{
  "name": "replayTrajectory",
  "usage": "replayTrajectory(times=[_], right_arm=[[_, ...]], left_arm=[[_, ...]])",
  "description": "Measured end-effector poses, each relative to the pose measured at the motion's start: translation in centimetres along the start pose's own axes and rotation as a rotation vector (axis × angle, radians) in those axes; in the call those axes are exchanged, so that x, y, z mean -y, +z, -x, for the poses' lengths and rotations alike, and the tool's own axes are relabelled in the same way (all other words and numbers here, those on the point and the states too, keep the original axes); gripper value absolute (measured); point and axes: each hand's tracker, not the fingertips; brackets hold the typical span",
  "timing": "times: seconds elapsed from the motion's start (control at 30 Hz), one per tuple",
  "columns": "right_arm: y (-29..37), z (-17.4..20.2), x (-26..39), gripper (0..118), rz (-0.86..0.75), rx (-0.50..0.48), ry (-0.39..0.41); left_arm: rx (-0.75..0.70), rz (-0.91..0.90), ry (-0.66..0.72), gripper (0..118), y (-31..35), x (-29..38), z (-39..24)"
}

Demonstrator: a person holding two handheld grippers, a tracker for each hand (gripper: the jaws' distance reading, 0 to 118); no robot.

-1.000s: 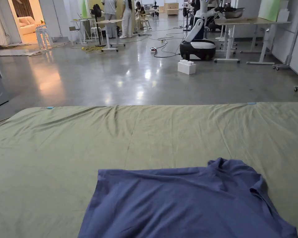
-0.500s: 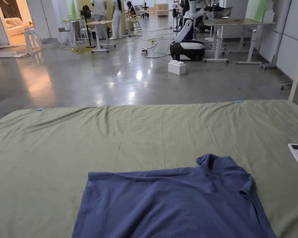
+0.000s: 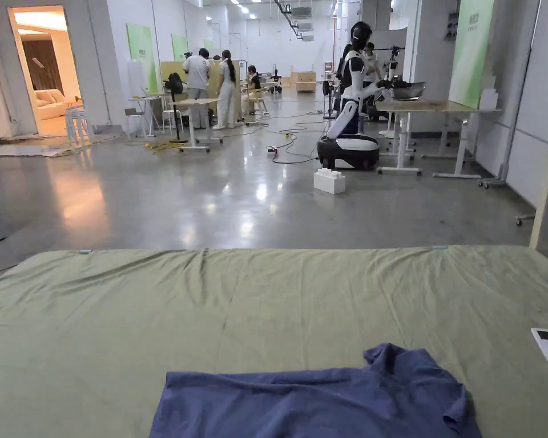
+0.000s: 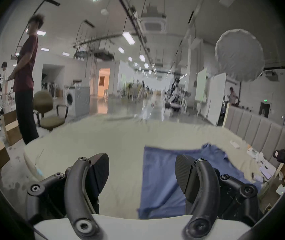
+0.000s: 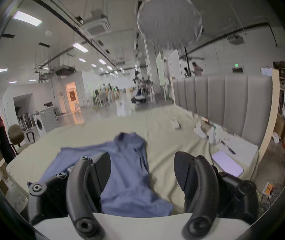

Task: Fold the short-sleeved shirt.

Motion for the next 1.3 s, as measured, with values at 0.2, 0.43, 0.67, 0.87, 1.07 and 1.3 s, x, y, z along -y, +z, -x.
replayTrajectory(times=[0.2, 0.43, 0.67, 0.87, 1.07, 1.3], right_arm=[[0.5, 4.2, -3.1, 62, -0.051, -0.094, 0.151], [1.7, 6.7, -3.5, 0, -0.068, -0.186, 0.197], [1.7, 7.5, -3.5, 0, -0.082, -0.187, 0.241], [1.7, 6.9, -2.6, 0, -0.043, -0.181, 0.213], [1.3, 5.8, -0.5, 0, 0.045, -0.170, 0.100], [0.8, 5.5, 0.6, 0, 0.112, -0.177, 0.092]], left_arm=[[0.098, -0.101, -0.070, 33, 1.8, -2.1, -5.6], [0.179, -0.095, -0.157, 0, 2.6, -1.7, -8.2], [0.186, -0.074, -0.134, 0, 2.3, -1.8, -7.7], [0.124, 0.032, 0.011, 0, 0.8, -0.1, -3.8], [0.090, 0.125, -0.042, 7, -1.0, 4.7, 0.3], [0.166, 0.346, 0.081, 75, -6.8, 13.3, 3.1]])
